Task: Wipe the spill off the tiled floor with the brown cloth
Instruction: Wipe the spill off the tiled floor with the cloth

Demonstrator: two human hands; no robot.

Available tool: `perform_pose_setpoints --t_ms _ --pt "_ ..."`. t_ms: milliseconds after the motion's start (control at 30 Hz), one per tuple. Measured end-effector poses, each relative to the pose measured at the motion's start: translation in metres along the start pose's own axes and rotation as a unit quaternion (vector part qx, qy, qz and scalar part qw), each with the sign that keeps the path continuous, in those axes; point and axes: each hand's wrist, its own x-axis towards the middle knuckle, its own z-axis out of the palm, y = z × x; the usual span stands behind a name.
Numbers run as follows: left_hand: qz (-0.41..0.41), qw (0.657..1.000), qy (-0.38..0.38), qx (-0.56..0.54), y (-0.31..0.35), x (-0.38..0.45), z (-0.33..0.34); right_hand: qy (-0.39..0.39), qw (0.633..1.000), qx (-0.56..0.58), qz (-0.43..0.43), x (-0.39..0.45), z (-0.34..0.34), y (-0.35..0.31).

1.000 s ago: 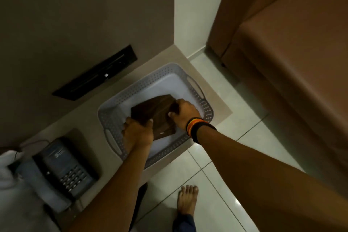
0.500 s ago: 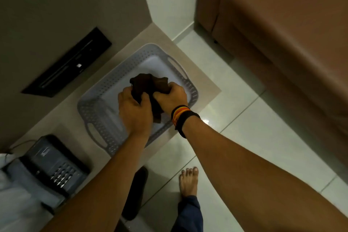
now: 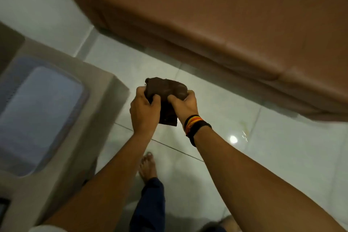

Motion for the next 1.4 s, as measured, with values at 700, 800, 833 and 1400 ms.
perform_pose_setpoints --t_ms 700,800,833,1400 --pt "0.004 0.865 -0.453 0.215 -0.229 -0.252 0.431 0.307 0.943 -0.047 0.116 0.038 -0.427 0.446" --pt "0.124 0.846 -0.395 0.336 -0.266 -0.218 0.454 0.334 0.929 -0.129 0.097 0.056 -0.429 0.490" --pt "0.162 0.838 -0.370 0.367 -0.276 -0.203 0.459 0.332 0.925 -0.166 0.080 0.062 -0.424 0.503" --pt "0.208 0.665 -0.482 0.532 -0.293 -0.069 0.474 0.304 0.810 -0.500 -0.039 0.209 -0.338 0.536"
